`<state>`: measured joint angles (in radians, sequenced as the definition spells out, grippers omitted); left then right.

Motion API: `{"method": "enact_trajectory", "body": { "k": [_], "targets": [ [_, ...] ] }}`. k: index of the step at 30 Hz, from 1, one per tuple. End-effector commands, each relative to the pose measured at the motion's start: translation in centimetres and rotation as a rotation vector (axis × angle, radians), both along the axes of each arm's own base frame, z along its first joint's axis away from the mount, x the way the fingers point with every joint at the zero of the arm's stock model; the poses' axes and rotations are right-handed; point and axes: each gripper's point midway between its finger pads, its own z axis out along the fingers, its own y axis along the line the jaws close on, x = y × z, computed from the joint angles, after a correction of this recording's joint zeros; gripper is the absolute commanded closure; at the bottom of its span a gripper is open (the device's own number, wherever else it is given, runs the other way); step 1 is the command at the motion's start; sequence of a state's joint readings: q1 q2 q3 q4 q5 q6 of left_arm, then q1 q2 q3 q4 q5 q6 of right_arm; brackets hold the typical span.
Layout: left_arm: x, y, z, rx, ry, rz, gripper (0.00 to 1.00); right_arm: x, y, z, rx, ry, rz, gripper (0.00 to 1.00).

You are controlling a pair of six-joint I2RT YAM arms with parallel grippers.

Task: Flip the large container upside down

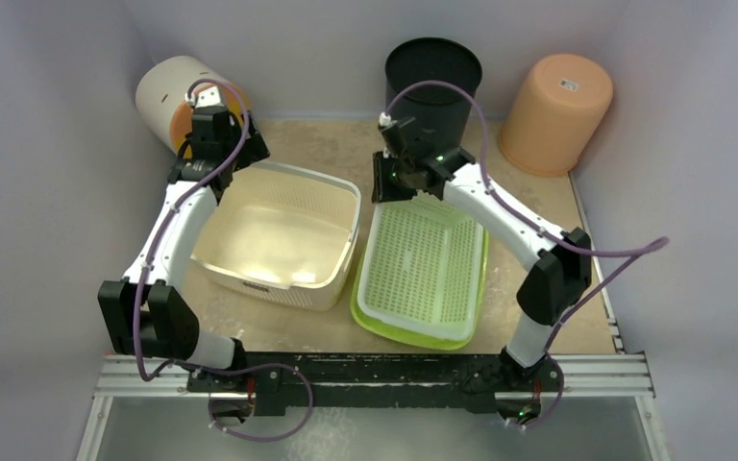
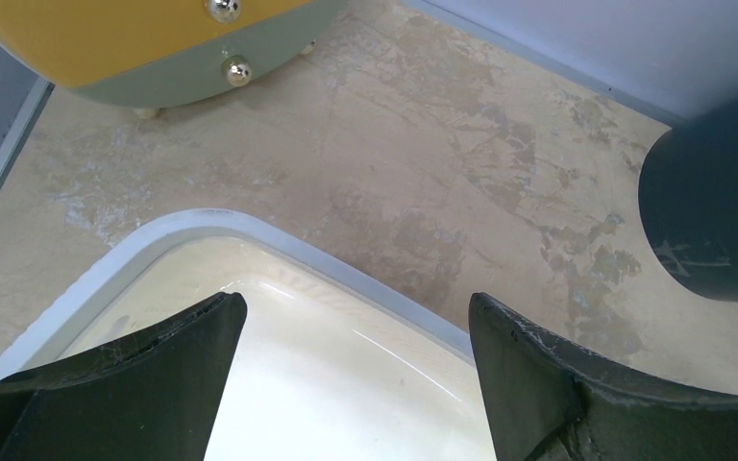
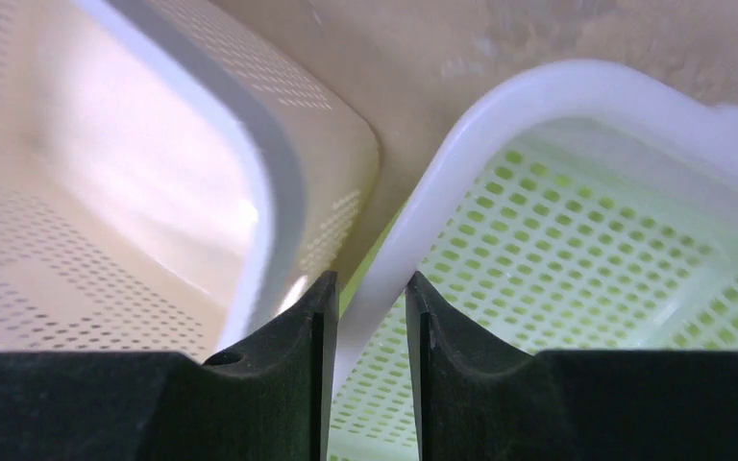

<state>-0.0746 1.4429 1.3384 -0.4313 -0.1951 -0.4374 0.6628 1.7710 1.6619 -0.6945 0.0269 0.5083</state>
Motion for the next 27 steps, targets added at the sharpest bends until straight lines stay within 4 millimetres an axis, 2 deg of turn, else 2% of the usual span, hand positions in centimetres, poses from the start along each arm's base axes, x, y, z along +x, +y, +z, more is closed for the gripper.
{"method": "enact_trajectory", "body": {
  "k": [1, 10, 13, 15, 19, 25, 26, 27],
  "targets": [
    [-0.2, 0.6, 3.8, 0.003, -0.098, 0.026, 0.12, 0.9, 0.1, 13.2, 0.170, -0.283, 0.013, 1.00],
    [-1.0, 1.1, 5.0, 0.024, -0.107, 0.045, 0.12, 0.5, -1.0, 22.5, 0.277, -0.462, -0.018, 1.00],
    [-1.2, 1.2, 5.3, 0.018, -0.115, 0.056, 0.12, 0.4, -2.0, 24.8, 0.294, -0.528, -0.048, 1.00],
    [-1.3, 1.3, 5.4, 0.013, -0.119, 0.061, 0.12, 0.4, -2.9, 25.5, 0.291, -0.563, -0.074, 1.00],
    [-1.5, 1.2, 5.6, 0.007, -0.120, 0.063, 0.12, -0.3, -4.8, 25.4, 0.292, -0.587, -0.128, 1.00],
    [-1.7, 1.3, 6.0, 0.014, -0.120, 0.063, 0.12, -1.2, -6.6, 21.1, 0.186, -0.533, -0.113, 0.99],
    [-1.7, 1.3, 6.1, 0.014, -0.122, 0.062, 0.12, -1.6, -6.5, 20.3, 0.165, -0.515, -0.078, 0.92],
    [-1.8, 1.3, 6.0, 0.016, -0.120, 0.061, 0.12, -1.9, -6.5, 19.7, 0.139, -0.504, -0.039, 0.88]
  ]
}}
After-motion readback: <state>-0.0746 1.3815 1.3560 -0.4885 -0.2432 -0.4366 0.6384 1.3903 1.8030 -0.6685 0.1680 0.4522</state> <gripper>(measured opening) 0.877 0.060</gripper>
